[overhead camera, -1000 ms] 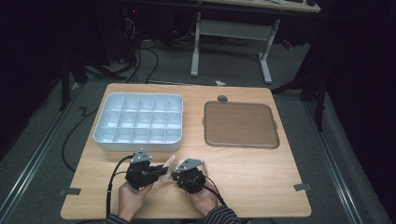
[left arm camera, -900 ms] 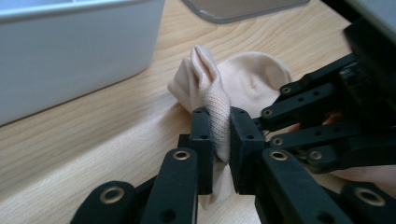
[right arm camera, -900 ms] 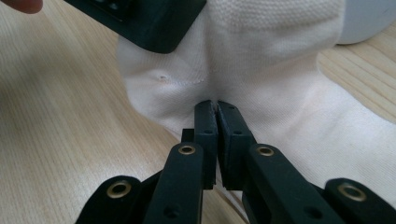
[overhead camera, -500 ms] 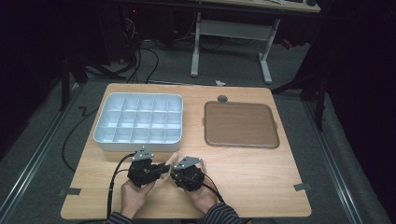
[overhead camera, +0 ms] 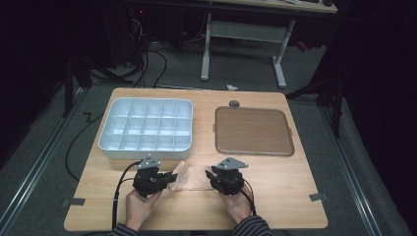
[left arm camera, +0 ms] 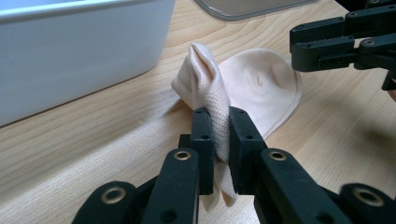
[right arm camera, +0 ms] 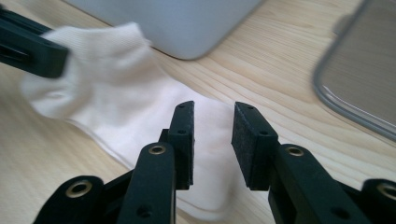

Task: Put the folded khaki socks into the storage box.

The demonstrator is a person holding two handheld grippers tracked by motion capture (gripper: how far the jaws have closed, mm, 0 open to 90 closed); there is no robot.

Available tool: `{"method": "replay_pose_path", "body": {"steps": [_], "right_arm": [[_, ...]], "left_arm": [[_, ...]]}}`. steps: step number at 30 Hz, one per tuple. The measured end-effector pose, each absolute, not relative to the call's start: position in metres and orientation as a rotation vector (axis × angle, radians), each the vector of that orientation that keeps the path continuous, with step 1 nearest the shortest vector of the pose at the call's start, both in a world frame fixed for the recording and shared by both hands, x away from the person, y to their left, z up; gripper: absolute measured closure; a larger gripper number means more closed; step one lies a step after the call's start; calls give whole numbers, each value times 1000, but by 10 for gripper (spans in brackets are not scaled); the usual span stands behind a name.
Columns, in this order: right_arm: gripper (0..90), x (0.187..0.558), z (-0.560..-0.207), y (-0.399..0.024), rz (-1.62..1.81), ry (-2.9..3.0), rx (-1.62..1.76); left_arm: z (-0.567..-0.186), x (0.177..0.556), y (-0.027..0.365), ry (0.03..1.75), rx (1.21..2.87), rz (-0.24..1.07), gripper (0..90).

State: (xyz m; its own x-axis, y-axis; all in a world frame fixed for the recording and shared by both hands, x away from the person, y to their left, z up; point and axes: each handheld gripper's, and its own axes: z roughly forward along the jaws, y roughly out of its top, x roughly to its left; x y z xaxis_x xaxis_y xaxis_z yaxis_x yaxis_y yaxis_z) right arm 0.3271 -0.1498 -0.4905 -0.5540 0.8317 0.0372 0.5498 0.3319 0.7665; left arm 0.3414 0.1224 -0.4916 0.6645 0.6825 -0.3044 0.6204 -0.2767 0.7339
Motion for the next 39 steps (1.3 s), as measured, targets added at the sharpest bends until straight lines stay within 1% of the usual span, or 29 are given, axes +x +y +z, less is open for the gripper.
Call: {"method": "replay_pose_path", "body": {"steps": [5,11,15,18,20,22,30,39], "right_arm": [[683,328,-502,-161,1015,2226,1282],[690,330,-515,-165,985,2229,1332],[799,330,-520,-164,982,2250,1330],[840,331,-521,-162,986,2260,1322],[851,331,-522,-161,989,2264,1327],[855,331,-522,-160,989,2271,1321],[858,332,-522,-151,1008,2307,1286],[859,333,-523,-140,1029,2332,1261]], "left_arm": [[-489,341,122,1006,1988,95,824],[-487,340,120,996,1983,99,823],[-483,339,118,980,1986,118,822],[-481,339,116,966,1991,116,821],[-481,339,115,965,1994,116,820],[-481,341,115,962,2000,84,818],[-478,342,113,947,2002,78,819],[-478,344,101,936,2027,76,818]]}}
